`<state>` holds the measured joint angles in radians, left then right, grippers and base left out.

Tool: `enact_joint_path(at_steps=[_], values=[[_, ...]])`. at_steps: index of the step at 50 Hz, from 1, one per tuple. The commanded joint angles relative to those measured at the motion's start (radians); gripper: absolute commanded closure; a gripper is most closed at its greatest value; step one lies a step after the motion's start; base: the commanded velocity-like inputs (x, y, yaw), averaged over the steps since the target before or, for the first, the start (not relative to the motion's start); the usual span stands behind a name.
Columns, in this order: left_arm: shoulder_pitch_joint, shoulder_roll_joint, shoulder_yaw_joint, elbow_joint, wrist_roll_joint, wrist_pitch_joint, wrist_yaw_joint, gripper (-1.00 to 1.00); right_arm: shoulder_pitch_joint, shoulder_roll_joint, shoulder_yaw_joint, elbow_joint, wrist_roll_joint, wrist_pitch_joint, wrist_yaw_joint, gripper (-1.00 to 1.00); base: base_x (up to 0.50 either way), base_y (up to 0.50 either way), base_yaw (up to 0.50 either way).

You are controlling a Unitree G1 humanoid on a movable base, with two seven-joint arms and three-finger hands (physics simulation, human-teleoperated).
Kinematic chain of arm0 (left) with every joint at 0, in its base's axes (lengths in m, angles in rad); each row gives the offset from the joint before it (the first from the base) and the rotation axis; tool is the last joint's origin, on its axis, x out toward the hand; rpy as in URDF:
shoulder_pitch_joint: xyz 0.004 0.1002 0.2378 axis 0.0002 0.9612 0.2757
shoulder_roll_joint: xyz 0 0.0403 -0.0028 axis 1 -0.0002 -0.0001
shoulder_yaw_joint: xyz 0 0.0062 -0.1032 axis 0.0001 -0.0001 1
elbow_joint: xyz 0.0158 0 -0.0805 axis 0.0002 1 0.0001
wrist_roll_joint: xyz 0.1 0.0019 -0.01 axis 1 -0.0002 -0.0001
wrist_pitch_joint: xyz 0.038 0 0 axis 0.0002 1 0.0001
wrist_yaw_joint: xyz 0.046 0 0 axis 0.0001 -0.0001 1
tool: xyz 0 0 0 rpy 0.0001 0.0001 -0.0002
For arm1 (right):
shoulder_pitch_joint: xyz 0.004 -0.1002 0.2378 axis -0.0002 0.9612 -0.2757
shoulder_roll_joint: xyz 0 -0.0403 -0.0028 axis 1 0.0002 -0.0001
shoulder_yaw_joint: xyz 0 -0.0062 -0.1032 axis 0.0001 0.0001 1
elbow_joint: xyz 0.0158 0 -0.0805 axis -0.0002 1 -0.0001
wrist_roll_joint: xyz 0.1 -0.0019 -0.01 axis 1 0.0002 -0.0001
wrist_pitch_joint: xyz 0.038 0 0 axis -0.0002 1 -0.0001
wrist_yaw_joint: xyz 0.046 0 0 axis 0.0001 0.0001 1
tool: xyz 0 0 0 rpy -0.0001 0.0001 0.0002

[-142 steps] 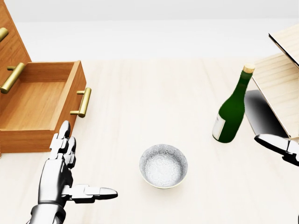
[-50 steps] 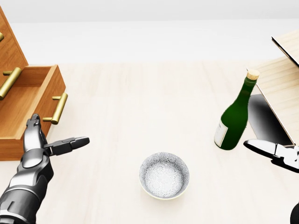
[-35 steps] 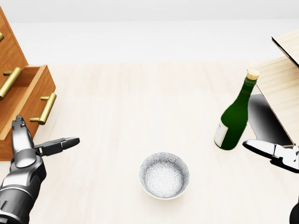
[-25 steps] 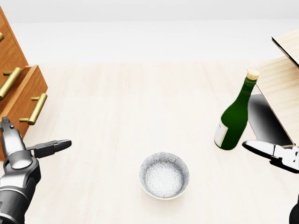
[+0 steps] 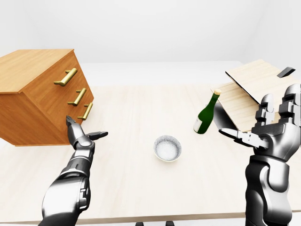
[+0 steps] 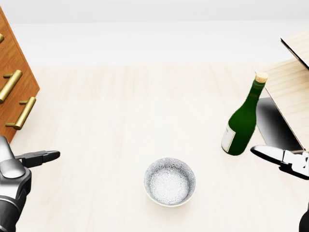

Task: Close the bottom drawer of the cabinet.

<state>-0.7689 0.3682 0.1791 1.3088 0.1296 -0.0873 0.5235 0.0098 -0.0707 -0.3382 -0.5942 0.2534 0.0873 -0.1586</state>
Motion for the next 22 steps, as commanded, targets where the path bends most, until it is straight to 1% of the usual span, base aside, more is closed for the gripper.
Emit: enact_joint_path(at_steps=[1, 22], values=[[-0.003, 0.046, 0.015, -0.002, 0.042, 0.000, 0.000, -1.00, -0.005, -0.003, -0.002, 0.018, 0.002, 0.000, 0.002, -1.00, 0.00, 0.00, 0.00], [-0.001, 0.046, 0.021, 0.000, 0.023, 0.000, 0.000, -1.00, -0.008, -0.006, 0.001, 0.019, 0.002, 0.000, -0.002, -1.00, 0.00, 0.00, 0.00]])
